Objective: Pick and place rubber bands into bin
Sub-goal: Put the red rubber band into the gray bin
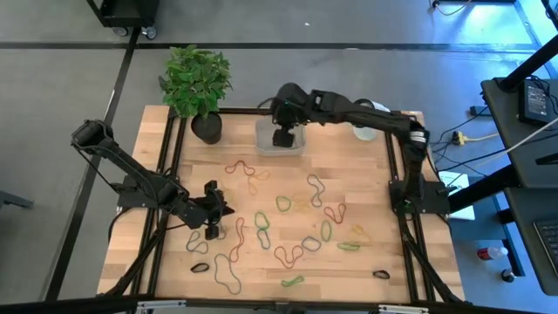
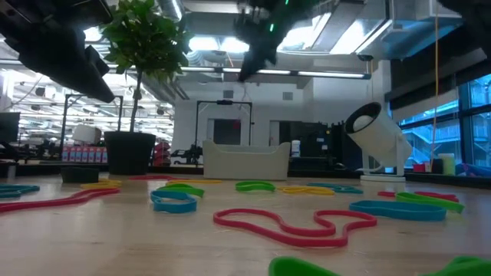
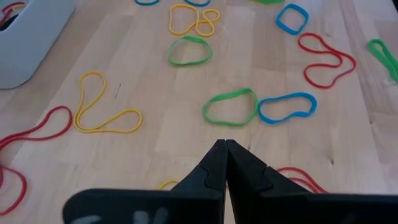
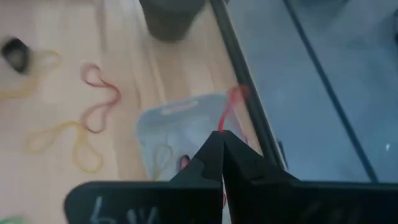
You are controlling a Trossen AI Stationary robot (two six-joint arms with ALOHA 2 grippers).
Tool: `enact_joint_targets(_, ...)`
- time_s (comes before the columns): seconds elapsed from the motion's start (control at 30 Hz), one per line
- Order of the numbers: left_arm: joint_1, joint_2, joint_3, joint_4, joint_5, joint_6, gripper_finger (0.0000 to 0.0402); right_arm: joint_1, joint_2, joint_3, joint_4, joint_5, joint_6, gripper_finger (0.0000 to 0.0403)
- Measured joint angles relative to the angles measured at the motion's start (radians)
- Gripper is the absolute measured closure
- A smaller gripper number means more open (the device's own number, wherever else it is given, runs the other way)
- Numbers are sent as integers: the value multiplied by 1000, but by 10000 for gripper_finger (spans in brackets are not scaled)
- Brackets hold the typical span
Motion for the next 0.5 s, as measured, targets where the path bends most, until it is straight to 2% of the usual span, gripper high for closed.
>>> enact_joint_targets(0.3,2,0,0,0,-3,34,399,-73,204,0,-8,-8,-20,400)
enact_joint_targets(0.5,2,0,0,0,-3,34,400,-89,284,0,-14,-32,-21,374)
